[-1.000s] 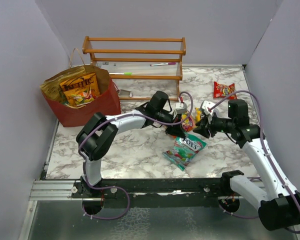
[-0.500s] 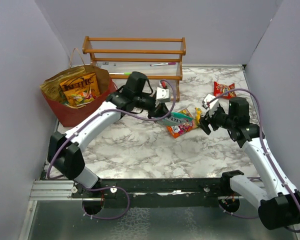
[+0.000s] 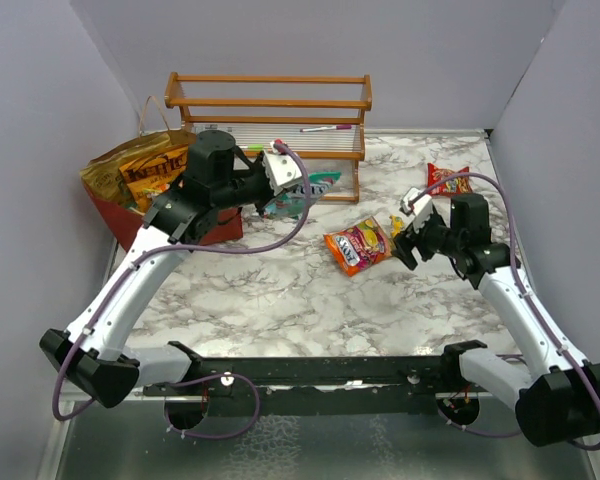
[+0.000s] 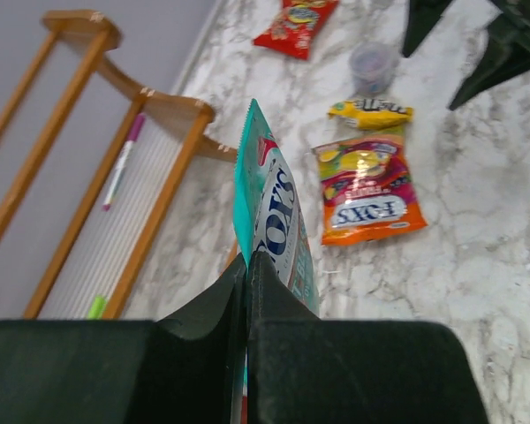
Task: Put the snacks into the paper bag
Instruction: Place the snack in the paper bag.
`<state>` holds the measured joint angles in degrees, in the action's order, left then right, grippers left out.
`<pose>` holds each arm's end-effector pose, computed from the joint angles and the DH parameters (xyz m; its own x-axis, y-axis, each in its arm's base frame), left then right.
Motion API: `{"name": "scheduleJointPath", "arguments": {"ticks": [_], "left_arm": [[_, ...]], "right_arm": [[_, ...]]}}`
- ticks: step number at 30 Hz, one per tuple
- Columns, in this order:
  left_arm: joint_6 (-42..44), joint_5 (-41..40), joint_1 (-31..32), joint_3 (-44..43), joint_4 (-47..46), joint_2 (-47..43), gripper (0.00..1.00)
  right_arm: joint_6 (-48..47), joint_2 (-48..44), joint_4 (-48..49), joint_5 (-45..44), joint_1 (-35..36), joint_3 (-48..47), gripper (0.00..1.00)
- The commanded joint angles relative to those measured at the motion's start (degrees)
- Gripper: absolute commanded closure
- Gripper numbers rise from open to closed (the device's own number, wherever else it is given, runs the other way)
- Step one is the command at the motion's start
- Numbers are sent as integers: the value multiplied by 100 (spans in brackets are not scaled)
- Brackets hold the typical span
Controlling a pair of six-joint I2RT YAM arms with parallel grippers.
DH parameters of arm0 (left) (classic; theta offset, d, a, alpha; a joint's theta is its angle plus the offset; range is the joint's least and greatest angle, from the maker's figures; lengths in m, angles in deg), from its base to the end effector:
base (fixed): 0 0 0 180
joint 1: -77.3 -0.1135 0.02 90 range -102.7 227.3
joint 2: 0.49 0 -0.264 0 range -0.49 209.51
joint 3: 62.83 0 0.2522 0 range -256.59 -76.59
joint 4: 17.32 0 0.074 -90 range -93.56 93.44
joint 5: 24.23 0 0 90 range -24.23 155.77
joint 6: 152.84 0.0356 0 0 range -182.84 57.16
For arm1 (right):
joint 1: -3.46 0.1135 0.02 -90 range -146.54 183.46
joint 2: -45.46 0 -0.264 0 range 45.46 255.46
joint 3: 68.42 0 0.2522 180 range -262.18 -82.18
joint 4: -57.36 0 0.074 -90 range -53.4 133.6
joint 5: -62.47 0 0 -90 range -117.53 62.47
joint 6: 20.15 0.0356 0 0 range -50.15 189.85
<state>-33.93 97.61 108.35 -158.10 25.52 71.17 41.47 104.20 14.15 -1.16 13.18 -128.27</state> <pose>0.2186 -0.1535 0.4308 0.1711 0.3764 -0.9105 0.8935 0.3301 0.3044 0.2080 0.0517 0.2731 -0.3551 -0.4929 -0.7943 -0.7330 0.6742 -0.0907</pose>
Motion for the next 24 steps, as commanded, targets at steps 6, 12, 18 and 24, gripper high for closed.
{"name": "scheduleJointPath", "arguments": {"ticks": [6,12,18,24], "left_arm": [[-143,-1465,-542,-637,153,-439,100],[-173,-1770,-831,-910,132,-444,100],[-65,-2046,-1087,-1564,255,-320,100],[461,-3198,-1309,-1999,142,-211,100]], "right_arm": [[-99,-270,248,143,39,360,22],[-130,-321,251,130,39,413,22],[-128,-289,232,134,39,426,22],[-156,-198,155,228,35,400,22]]}}
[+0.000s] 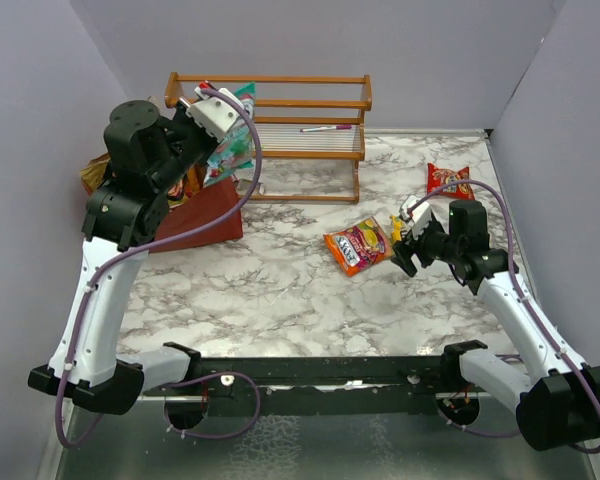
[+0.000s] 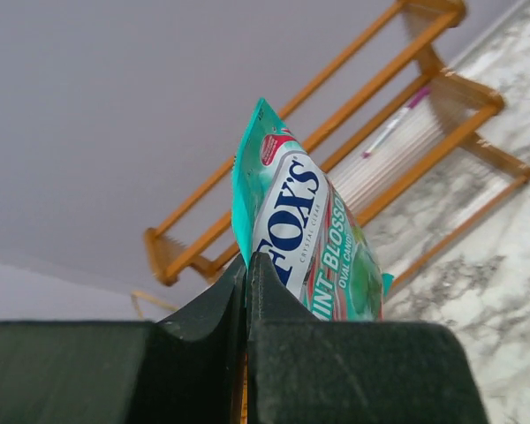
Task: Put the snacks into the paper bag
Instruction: Place the snack in the paper bag.
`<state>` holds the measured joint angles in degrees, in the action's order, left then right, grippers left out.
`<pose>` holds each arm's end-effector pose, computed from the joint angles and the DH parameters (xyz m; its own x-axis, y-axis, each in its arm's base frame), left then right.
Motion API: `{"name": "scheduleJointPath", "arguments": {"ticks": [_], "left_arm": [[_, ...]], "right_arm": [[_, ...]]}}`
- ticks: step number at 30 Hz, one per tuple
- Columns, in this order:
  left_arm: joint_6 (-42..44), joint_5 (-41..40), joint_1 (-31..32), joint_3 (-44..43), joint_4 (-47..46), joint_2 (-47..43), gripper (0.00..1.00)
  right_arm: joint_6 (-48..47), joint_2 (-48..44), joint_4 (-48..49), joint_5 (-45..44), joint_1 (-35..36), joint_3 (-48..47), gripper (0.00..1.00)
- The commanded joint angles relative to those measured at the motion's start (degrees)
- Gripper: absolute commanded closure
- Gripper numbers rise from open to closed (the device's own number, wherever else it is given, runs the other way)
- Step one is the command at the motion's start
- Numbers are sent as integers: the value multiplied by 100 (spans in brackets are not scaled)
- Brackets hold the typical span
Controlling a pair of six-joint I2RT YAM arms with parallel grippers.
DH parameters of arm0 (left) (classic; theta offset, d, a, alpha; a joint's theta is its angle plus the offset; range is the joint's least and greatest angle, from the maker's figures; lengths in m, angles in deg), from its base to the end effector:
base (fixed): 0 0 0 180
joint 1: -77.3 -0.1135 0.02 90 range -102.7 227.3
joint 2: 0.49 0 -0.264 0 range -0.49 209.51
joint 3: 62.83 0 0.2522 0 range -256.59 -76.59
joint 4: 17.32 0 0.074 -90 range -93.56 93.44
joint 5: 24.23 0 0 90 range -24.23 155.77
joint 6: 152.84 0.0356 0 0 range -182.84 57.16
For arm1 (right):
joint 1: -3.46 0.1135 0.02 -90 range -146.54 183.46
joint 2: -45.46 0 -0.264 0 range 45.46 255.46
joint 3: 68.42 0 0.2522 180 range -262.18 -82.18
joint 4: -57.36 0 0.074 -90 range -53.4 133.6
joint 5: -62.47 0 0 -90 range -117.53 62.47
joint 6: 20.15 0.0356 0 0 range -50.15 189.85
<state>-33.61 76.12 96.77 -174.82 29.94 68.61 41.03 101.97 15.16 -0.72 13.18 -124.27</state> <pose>0.2046 -0.0791 0.5235 0.1799 0.4459 -0.8768 0.4686 0.7449 0.4750 0.1984 0.0503 0.2588 -0.3577 -0.4978 -0.7901 -0.7407 0.6665 -0.0846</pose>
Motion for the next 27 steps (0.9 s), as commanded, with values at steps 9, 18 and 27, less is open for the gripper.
{"name": "scheduleJointPath", "arguments": {"ticks": [9,18,27], "left_arm": [[1957,-2114,-350,-480,-476,235,100],[2818,-880,-1578,-1475,872,977,100],[3883,1224,-3011,-1885,2102,1489,100]], "right_arm": [[-150,53,32,153,39,8,21],[-202,65,6,182,38,22,21],[-238,165,-18,211,39,25,21]]}}
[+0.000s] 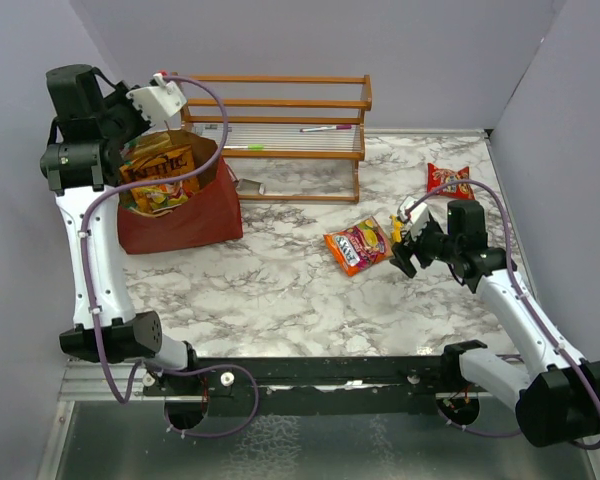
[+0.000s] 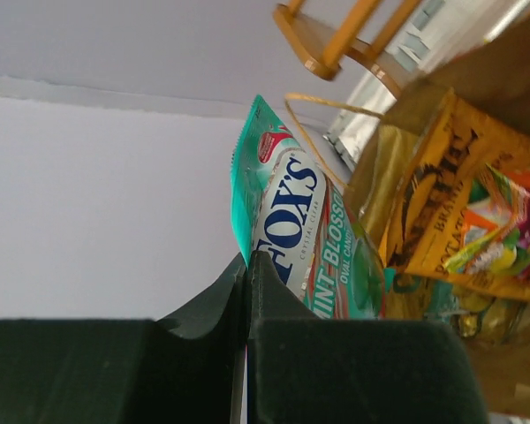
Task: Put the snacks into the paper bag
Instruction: Place the snack in the paper bag.
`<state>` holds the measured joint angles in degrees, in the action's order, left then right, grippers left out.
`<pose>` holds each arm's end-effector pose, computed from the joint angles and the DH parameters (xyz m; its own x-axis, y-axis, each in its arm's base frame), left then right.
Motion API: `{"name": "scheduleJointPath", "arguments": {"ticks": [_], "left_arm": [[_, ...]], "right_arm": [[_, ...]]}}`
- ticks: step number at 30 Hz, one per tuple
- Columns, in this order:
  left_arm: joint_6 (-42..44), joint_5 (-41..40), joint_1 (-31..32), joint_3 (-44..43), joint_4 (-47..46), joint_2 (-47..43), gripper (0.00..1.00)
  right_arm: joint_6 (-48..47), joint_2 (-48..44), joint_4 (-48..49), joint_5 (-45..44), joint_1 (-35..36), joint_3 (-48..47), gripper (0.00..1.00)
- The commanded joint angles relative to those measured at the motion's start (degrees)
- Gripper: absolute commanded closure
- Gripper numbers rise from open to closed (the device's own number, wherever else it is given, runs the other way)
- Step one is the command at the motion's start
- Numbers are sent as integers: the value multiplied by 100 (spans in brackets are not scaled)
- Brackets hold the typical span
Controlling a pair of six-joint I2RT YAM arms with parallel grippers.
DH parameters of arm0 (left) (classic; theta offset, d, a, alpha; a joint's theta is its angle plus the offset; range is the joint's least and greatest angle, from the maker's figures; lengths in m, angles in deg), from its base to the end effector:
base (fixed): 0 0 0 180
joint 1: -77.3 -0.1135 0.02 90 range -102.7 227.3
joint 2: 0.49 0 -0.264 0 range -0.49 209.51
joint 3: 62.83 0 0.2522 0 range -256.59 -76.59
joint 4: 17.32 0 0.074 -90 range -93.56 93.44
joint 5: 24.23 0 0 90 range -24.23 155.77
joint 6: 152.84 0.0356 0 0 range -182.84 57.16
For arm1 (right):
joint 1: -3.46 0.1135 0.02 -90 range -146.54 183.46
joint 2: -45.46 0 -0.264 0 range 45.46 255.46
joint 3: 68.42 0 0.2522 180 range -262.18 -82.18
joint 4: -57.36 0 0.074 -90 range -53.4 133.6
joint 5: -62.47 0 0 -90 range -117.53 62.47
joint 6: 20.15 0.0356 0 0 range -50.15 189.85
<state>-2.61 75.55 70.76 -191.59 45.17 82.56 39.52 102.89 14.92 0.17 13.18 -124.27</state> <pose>0.2675 0.0246 0.5246 -0.0996 0.8496 -0.5179 0.2735 0.5239 0.8067 0.2001 0.0511 0.2557 -0.3493 -0.5135 -0.7838 -0.7593 0.6453 -0.0843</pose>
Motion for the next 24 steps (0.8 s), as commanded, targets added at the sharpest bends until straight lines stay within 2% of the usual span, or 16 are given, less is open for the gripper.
{"name": "scheduleJointPath", "arguments": {"ticks": [1,10,24], "left_arm": [[966,1447,-529,-185,650,138,100],[1974,2394,-965,-111,1269,553,100],[2685,2665,-1200,-292,1730,1249,100]], "right_arm": [[-95,83,4,126,39,23,21],[-112,195,3,74,39,32,21],[-79,304,20,-40,39,25,20]]}}
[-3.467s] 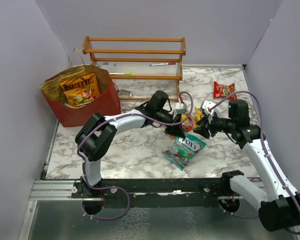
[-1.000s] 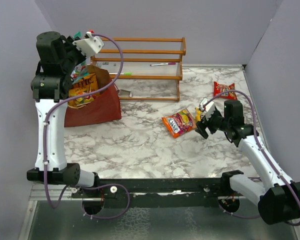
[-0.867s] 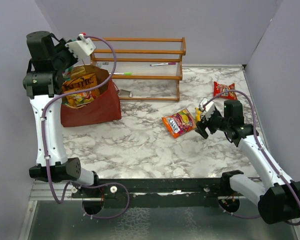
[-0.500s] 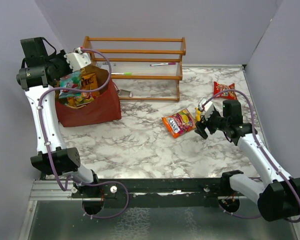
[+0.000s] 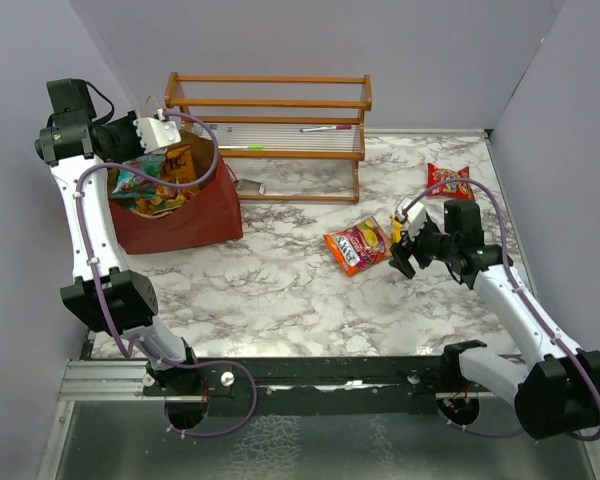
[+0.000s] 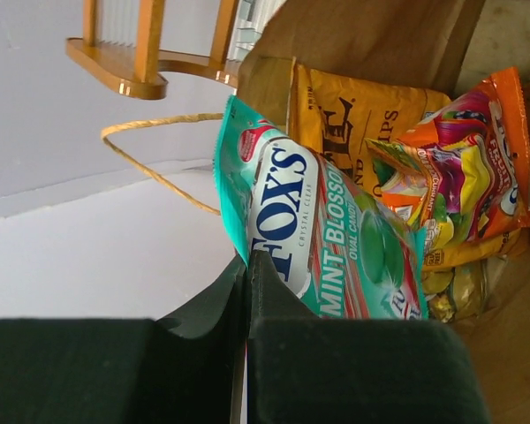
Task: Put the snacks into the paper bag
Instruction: Place the snack in the paper bag.
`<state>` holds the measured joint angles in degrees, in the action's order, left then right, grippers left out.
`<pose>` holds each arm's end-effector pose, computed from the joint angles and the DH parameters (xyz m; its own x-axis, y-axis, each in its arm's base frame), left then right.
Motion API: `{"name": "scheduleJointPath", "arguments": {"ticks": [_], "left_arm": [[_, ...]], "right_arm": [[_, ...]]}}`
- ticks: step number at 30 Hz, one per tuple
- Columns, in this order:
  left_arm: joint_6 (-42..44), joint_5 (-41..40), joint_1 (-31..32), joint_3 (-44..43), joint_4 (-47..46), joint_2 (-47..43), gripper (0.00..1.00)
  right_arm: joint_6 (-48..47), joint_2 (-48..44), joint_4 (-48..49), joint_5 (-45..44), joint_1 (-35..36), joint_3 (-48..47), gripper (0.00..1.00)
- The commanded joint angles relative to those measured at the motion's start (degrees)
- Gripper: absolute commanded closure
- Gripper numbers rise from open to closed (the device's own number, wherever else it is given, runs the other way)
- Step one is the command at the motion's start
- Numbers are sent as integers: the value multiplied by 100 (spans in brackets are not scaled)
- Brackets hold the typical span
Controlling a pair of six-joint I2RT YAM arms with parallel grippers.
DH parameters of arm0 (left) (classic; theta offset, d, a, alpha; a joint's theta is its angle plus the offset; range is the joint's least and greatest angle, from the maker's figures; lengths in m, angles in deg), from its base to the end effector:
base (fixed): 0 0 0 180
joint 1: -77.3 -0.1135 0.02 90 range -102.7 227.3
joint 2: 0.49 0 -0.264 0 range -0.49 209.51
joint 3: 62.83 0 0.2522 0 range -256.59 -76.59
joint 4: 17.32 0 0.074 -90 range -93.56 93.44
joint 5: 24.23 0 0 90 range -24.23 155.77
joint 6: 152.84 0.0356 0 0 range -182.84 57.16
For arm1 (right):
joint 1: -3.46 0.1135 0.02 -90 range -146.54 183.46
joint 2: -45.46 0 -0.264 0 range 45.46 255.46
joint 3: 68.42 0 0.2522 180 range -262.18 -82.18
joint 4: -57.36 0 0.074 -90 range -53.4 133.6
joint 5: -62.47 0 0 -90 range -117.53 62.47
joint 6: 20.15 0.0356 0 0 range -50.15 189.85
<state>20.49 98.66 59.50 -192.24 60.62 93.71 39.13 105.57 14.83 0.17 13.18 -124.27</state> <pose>0.3122 0.0799 0.4517 0.0472 0.8911 -0.4513 0.6560 0.3131 0.6868 0.2063 0.0521 0.2467 -0.3810 -0.5241 -0.7617 -0.7652 0.6412 -0.0585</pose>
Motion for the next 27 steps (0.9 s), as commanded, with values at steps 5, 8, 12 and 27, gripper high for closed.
{"name": "scheduleJointPath", "arguments": {"ticks": [5,8,12,27], "left_arm": [[590,344,-107,-204,458,251,100],[675,271,-142,-8,396,191,100],[747,168,-200,139,355,144,95],[542,-93,-268,377,-184,-123,63]], "right_arm": [[-31,92,38,-96,39,27,20],[-22,121,39,-106,37,23,20],[-14,155,28,-101,39,12,20],[-4,118,-5,-50,39,4,20]]}}
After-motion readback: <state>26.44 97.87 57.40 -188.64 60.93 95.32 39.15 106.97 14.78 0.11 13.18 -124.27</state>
